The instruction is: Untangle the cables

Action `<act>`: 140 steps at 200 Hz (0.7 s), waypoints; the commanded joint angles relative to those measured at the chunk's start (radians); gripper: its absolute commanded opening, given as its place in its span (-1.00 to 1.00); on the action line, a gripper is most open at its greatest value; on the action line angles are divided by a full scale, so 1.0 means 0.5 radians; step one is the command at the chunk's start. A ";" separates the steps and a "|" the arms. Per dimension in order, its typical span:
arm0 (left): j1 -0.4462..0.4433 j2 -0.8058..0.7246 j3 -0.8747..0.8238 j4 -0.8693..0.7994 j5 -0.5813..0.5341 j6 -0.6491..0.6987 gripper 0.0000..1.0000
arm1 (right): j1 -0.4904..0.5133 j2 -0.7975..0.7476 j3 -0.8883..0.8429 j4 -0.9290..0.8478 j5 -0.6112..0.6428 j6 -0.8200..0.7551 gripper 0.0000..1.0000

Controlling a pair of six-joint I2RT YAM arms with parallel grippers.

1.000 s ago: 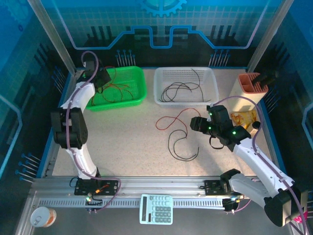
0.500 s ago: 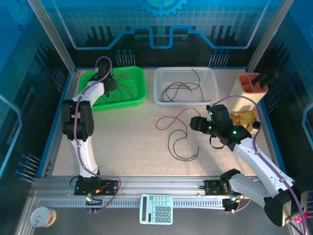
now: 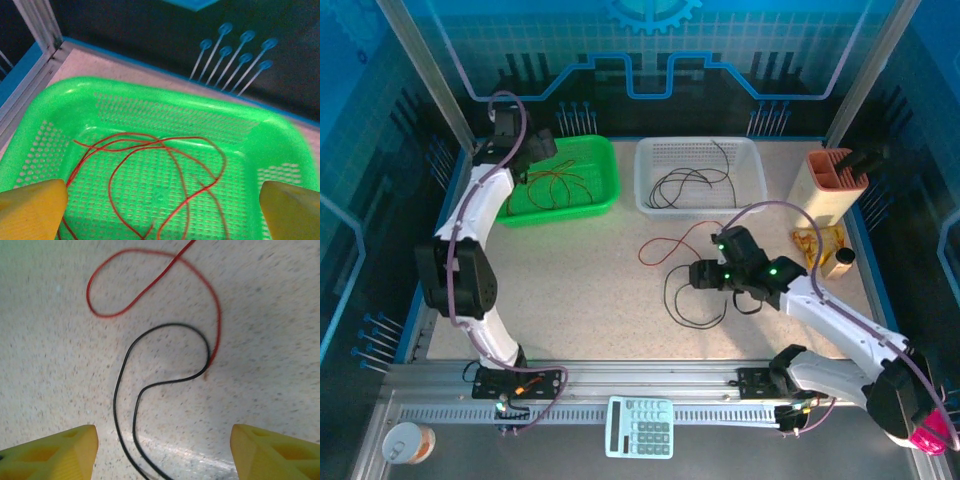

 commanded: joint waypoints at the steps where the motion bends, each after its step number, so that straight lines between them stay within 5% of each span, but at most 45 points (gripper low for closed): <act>1: -0.002 -0.172 -0.110 -0.058 0.236 -0.127 0.98 | 0.137 0.142 -0.020 -0.015 0.134 0.037 0.41; 46: -0.147 -0.561 -0.498 0.019 0.476 -0.245 0.99 | 0.186 0.490 0.034 0.153 0.178 0.145 0.37; 140: -0.349 -1.062 -1.028 0.114 0.498 -0.385 0.98 | 0.154 0.873 0.129 0.375 0.059 0.593 0.38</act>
